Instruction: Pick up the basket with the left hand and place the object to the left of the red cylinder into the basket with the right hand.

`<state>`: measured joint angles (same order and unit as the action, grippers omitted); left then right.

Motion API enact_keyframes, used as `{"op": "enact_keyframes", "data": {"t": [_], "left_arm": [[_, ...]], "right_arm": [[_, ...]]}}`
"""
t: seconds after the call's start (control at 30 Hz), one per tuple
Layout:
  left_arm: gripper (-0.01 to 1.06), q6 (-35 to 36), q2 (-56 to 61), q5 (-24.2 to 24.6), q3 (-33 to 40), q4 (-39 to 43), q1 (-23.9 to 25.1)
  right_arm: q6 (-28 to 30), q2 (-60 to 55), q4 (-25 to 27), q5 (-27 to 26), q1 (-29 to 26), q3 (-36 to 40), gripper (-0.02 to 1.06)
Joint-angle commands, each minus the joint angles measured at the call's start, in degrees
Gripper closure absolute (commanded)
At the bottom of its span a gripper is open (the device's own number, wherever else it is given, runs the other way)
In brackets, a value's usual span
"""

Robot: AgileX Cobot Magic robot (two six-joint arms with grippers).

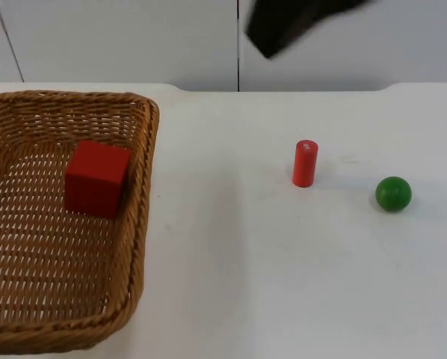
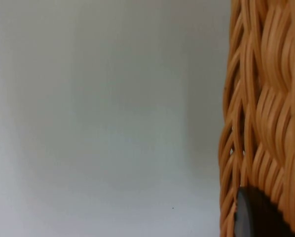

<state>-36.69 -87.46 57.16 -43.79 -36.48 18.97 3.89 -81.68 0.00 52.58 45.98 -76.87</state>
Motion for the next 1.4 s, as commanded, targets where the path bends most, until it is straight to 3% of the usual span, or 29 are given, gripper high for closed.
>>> {"op": "enact_keyframes", "data": {"t": [0.0, 0.13, 0.3, 0.67, 0.77, 0.83, 0.93, 1.0, 1.2, 1.37], "left_arm": [[1.05, -0.42, 0.61, 0.69, 0.11, -2.25, 0.17], [1.05, -0.42, 0.61, 0.69, 0.11, -2.25, 0.17], [1.05, -0.42, 0.61, 0.56, 0.11, -2.25, 0.17], [1.05, 0.56, 0.61, 0.56, 0.11, -3.68, -1.04], [1.05, 3.68, 0.61, -3.43, 0.11, -3.55, -6.13], [1.05, 4.11, 0.61, -4.68, 0.11, -3.55, -6.83], [1.05, 7.60, 0.10, -13.64, 0.11, -4.10, -14.01], [1.05, 7.79, -0.76, -15.23, 0.11, -5.55, -15.82], [1.05, 0.77, -10.76, -18.55, 0.11, -15.57, -22.28], [1.05, -6.77, -18.34, -19.53, 0.11, -24.10, -24.24]], "right_arm": [[-0.47, 7.40, 0.00, -4.17, -0.29, 7.43, 0.12], [-1.89, 13.69, 0.00, -7.13, -0.29, 13.20, 0.12], [-1.89, 21.11, 0.00, -7.16, -0.29, 17.91, 0.12], [-1.89, 25.62, 0.00, -7.25, -0.29, 18.75, 0.12], [-1.89, 25.58, 0.00, -7.60, -0.29, 18.75, 0.12], [-1.89, 25.58, 0.00, -7.71, -0.29, 18.75, 0.12], [-1.89, 25.58, 0.00, -6.88, -0.29, 18.75, 0.12], [-1.89, 25.58, 0.00, -6.77, -0.29, 18.75, 0.12], [-1.89, 25.58, 0.00, -6.54, -0.29, 18.75, 0.12], [-1.89, 25.58, 0.00, -6.54, -0.29, 18.75, 0.12]]}}
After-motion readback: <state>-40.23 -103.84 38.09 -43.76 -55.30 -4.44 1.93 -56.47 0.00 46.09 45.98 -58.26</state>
